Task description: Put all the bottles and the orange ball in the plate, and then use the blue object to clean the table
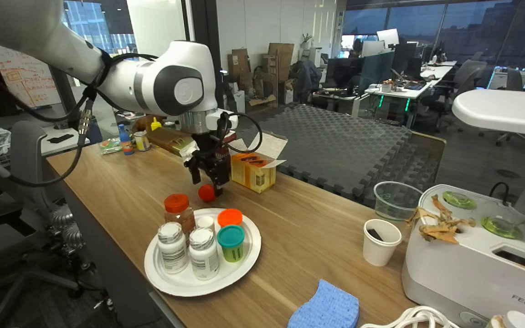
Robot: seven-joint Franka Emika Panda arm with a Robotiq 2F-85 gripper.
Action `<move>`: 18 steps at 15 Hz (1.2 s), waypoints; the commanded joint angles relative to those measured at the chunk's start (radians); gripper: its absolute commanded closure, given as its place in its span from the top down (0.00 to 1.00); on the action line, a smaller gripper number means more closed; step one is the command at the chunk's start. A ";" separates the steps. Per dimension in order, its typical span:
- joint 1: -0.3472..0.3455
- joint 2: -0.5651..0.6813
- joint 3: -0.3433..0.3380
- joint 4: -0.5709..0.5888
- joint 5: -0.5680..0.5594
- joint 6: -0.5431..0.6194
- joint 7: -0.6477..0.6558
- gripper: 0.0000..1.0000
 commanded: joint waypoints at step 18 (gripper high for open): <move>-0.026 -0.153 -0.042 -0.145 0.008 0.031 0.054 0.27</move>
